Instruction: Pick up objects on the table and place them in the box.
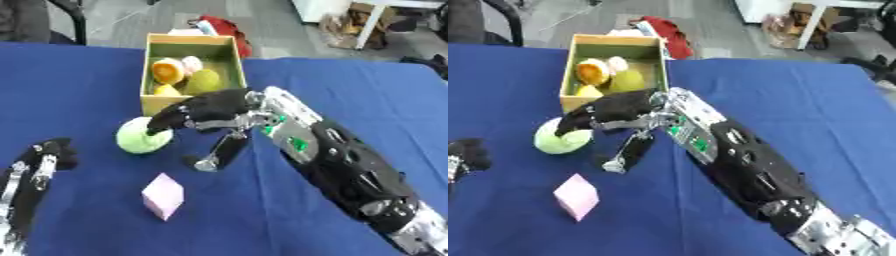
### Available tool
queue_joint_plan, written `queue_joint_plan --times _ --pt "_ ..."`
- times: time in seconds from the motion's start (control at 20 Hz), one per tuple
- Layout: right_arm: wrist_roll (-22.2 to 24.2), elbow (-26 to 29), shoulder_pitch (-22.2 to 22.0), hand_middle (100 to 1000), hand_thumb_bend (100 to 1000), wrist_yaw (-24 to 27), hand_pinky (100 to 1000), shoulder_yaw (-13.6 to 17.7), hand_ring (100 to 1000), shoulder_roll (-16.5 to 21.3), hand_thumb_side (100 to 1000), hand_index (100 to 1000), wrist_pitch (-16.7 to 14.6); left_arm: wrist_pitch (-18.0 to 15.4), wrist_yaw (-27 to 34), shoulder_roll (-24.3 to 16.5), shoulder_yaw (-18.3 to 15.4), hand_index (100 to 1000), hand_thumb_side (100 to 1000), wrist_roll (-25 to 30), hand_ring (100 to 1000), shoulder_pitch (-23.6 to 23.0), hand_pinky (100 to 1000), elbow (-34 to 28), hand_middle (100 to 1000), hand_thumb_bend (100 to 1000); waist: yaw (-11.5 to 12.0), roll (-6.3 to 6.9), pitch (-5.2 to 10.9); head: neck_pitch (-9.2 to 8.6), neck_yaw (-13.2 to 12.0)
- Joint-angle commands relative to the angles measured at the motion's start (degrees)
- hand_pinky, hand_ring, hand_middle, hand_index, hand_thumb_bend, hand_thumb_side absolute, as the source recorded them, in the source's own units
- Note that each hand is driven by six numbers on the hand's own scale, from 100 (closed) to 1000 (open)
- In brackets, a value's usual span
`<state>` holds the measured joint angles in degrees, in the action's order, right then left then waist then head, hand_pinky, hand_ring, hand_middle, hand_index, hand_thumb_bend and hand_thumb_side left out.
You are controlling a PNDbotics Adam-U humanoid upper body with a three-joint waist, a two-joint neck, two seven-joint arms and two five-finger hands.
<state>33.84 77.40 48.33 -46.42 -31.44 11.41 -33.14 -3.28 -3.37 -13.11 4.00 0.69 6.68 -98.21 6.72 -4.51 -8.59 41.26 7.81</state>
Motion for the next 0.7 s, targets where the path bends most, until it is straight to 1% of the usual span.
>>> queue_joint_plan --times 0.05,0.3,0.45,0.55,0.7 --pt "15.46 -0.08 0.08 968 100 -5.79 891 -0.94 993 -0.68 358 1000 -18.66 -0.06 -0.16 -0.76 -0.14 750 763 0.05 596 0.62 665 -0.86 586 100 0.01 0.11 0.97 -0.07 0.25" --pt "11.8 0.49 -2.78 962 100 -12.93 892 -3.21 993 -0.03 433 1000 -18.83 -0.02 -0.26 -0.9 -0.21 750 766 0.0 595 0.42 665 -0.8 586 100 -0.05 -0.19 0.99 0.18 0.12" --pt "10.06 0.73 -4.27 959 100 -15.5 891 -4.31 992 0.21 435 1000 -18.83 -0.03 -0.29 -0.87 -0.13 750 766 0.07 595 0.4 665 -0.76 586 100 -0.22 -0.29 1.06 0.27 0.1" --pt "9.29 -0.01 -4.72 955 100 -16.89 891 -4.46 989 -0.06 455 1000 -18.83 -0.04 -0.3 -0.82 -0.08 750 765 0.12 595 0.44 665 -0.74 586 100 -0.22 -0.26 1.04 0.21 0.15" --pt "8.14 -1.75 -4.66 949 100 -18.45 890 -4.29 984 -0.76 442 1000 -18.83 -0.05 -0.3 -0.8 -0.13 750 764 0.09 594 0.51 665 -0.77 586 100 -0.09 -0.1 0.95 -0.06 0.24"
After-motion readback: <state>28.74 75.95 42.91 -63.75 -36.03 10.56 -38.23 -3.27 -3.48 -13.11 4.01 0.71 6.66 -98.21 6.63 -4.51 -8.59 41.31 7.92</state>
